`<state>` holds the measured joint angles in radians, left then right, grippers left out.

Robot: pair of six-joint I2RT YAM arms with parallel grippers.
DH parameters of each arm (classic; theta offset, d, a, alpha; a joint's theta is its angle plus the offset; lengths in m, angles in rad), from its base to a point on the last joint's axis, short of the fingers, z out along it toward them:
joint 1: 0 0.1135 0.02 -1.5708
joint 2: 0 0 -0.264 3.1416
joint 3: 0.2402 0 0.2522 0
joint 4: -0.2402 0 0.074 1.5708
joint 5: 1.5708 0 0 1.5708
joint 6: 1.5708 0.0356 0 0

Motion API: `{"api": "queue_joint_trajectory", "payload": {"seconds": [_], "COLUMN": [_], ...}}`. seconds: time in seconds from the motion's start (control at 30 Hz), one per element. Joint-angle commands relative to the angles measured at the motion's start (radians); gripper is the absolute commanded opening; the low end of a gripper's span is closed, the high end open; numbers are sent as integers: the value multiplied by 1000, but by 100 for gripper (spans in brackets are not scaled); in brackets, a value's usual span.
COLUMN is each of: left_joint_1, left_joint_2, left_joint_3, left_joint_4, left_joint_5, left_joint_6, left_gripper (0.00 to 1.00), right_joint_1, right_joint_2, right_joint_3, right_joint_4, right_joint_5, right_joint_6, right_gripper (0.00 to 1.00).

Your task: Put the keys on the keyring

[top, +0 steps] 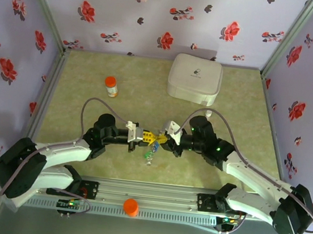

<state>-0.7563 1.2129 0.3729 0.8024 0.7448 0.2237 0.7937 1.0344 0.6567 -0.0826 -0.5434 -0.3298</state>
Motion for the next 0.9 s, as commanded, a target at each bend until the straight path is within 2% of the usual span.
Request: {"api": "queue_joint_trajectory", "payload": {"seconds": [0.0, 0.4, 0.53, 0.67, 0.8, 0.87], "left_joint_1": [-9, -9, -11, -11, -11, -13], "left_joint_2": [-20, -26, -22, -16, -27, -43], "left_joint_3": [-5, -8, -5, -2, 15, 32], "left_joint_4": [48, 45, 43, 40, -45, -123], "left_joint_5": [17, 18, 18, -14, -35, -34], "left_joint_6": [26, 26, 24, 23, 42, 69], "left_gripper": [0, 0, 0, 0, 19, 23], "right_joint_1": [14, 18, 21, 24, 27, 33], "right_joint_2": [8, -13, -8, 6, 8, 16], "right_joint_3": [39, 35, 37, 46, 63, 88], "right_joint_4": [25, 3, 14, 15, -36, -105], "right_joint_5": [-21, 10, 2, -14, 0, 27], "right_joint_6": [3, -14, -12, -14, -45, -86], "right_gripper": [10, 16, 12, 3, 0, 0]}}
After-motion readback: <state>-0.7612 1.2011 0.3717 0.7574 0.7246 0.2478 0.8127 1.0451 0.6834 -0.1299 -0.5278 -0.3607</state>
